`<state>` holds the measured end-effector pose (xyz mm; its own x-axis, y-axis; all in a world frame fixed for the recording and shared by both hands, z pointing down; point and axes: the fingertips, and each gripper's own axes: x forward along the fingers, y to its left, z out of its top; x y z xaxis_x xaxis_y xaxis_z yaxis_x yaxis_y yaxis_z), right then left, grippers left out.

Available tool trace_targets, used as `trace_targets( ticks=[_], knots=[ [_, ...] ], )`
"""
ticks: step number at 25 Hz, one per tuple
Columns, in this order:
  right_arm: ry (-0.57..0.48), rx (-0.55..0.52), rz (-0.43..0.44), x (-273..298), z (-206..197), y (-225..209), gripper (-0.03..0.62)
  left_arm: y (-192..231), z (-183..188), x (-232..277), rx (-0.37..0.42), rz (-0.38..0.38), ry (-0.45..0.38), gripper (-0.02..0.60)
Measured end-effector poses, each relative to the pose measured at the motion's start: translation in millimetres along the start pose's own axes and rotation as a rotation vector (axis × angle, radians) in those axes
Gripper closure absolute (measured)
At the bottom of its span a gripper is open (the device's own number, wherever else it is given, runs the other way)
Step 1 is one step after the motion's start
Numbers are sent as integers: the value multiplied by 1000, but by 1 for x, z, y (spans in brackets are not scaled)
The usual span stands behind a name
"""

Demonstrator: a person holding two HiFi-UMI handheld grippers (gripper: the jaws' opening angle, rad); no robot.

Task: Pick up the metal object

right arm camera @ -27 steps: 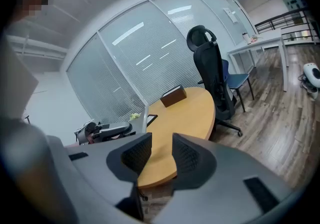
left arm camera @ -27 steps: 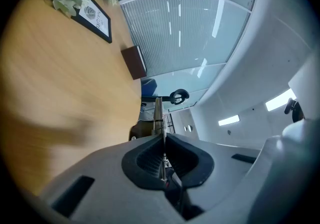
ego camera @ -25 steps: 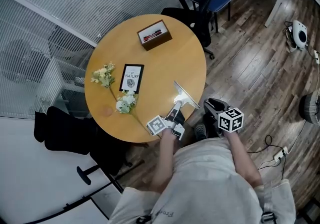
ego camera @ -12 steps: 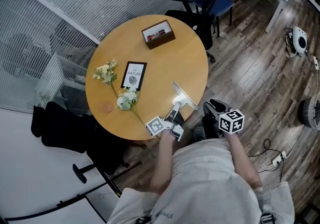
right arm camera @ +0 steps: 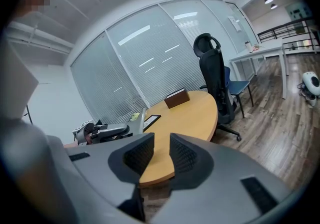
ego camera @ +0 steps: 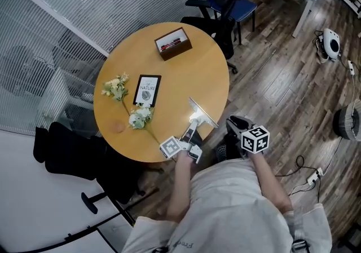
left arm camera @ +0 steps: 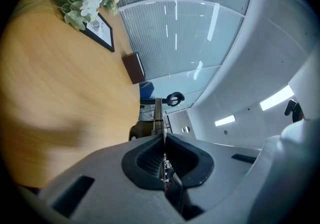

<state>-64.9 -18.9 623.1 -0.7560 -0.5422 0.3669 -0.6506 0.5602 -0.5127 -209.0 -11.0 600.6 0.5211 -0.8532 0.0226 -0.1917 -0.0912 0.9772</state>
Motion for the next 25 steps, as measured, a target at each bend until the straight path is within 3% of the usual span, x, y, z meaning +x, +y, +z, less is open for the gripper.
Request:
trace_targets(
  ticks=[9, 11, 15, 25],
  knots=[
    [-14, 2, -34, -12, -1, -4, 554, 0, -9, -1, 30, -5, 27, 571],
    [-37, -3, -49, -19, 4, -5, 597, -5, -12, 2, 39, -16, 30, 571],
    [-71, -6, -59, -27, 10, -9, 597, -9, -20, 7, 35, -31, 36, 571],
    [-37, -28, -33, -29, -2, -2, 597, -19, -31, 9, 59, -75, 51, 571]
  ],
)
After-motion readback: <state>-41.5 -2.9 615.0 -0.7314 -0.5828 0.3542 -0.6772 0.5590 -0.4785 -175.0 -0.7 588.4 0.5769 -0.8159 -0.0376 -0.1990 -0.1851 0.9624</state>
